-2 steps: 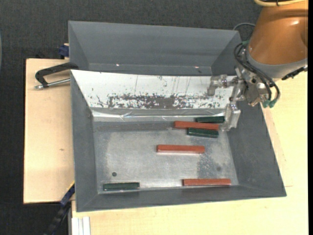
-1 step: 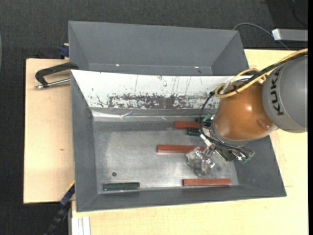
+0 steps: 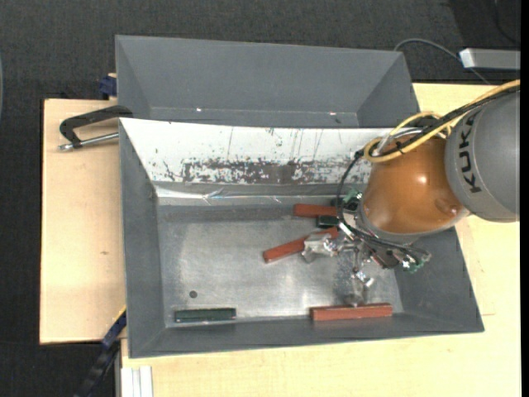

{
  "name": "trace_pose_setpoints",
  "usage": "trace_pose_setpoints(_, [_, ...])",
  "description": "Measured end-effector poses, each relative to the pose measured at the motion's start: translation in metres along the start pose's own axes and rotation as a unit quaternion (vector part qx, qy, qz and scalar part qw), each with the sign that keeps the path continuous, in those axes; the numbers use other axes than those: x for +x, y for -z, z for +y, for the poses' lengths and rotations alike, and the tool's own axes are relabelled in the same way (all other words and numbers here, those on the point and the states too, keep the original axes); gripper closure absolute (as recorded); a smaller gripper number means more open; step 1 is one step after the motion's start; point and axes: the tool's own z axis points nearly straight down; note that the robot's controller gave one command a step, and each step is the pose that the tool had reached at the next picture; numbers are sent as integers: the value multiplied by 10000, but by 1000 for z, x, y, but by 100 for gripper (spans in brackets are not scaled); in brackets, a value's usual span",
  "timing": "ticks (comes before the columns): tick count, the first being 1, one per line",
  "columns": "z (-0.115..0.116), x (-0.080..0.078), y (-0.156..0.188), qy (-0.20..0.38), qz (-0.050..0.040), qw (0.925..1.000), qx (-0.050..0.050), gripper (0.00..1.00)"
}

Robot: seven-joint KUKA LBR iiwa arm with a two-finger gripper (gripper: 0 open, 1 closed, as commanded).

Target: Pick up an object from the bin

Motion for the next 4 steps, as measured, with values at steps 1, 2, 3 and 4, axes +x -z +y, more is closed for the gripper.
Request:
trace_pose_setpoints(1, [0, 0, 0, 0, -1, 10000, 1, 0])
trace_pose_setpoints(2, [53, -20, 34, -246, 12, 9997, -8, 0])
trace_pose_setpoints(3, [22, -58, 33, -200, -16, 9998, -2, 0])
trace_pose_setpoints(4, [25, -95, 62, -856, -9, 9963, 9, 0])
